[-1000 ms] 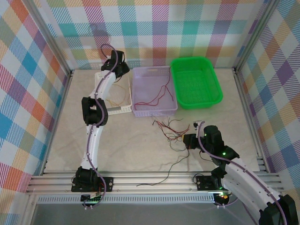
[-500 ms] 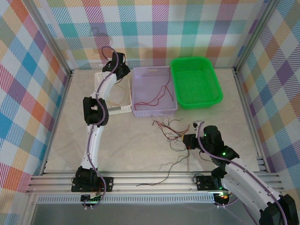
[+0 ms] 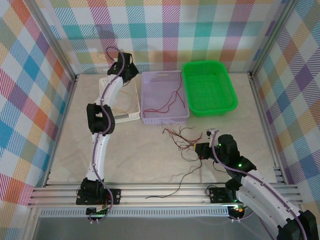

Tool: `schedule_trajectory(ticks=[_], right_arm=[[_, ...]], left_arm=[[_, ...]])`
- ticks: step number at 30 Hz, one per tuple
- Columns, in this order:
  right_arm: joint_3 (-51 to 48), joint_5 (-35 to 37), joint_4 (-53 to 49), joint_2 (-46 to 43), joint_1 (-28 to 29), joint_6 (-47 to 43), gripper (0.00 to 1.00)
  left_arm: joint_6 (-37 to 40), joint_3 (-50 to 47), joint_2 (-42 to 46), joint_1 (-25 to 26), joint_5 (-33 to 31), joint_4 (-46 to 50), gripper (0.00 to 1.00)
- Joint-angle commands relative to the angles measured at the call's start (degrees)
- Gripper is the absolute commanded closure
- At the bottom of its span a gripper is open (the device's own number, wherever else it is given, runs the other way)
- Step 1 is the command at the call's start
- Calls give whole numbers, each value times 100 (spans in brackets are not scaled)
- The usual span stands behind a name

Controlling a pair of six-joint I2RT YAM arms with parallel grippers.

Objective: Untangle the cables

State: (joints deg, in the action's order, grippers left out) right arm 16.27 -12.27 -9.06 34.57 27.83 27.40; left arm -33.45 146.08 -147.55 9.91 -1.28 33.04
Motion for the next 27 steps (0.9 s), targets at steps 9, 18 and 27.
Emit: schedule_trajectory(ticks=[9, 18, 27], right_arm=[[25, -51, -98, -197, 55, -68, 100], [65, -200, 109, 33, 89, -33, 100], [54, -205, 149, 86, 178, 18, 100]], left_arm=[[33, -807, 1317, -258, 23, 317, 100], [-64, -3193, 2494, -790, -234, -201, 100], [312, -3257, 1988, -833, -597, 49, 100]])
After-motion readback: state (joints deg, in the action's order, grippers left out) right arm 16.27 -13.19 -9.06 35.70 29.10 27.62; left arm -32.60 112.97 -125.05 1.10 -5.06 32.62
